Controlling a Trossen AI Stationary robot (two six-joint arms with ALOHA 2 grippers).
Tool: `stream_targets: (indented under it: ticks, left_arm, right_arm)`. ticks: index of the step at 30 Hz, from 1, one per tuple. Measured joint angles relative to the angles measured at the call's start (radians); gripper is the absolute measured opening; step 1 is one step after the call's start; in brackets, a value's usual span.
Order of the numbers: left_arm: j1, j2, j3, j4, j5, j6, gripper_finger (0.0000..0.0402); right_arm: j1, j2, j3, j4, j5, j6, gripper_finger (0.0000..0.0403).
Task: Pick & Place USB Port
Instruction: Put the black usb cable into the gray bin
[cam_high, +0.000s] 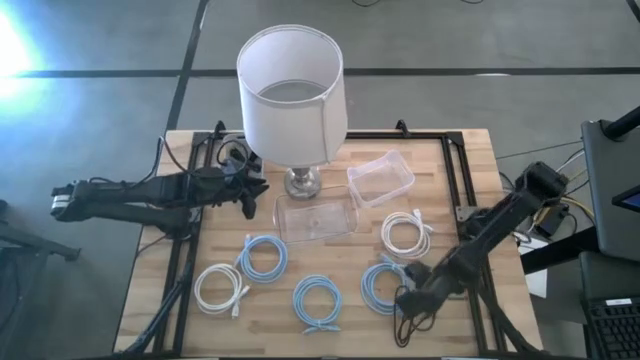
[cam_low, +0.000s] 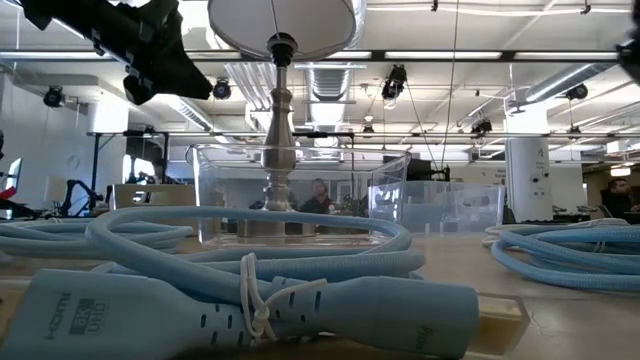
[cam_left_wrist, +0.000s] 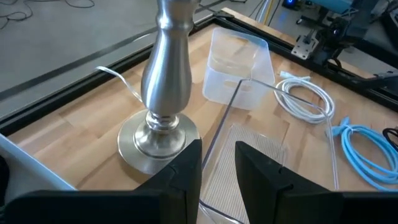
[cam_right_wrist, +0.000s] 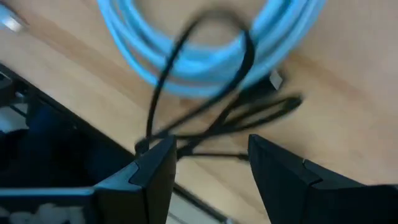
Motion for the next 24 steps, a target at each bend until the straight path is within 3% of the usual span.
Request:
stream_targets:
  ticks: [13,24]
  left_arm:
    - [0.0,0.003,0.001,0.057,-0.001,0.026,0.0097]
    - [0.0,0.005,0.002,0.071,-0.001,0.028,0.0096]
  right_arm:
    - [0.038,0.258,0.178,0.011,-0.002,0.136,0.0196]
    - [0.038,0.342,0.275,0.009,0.082,0.136,0.0196]
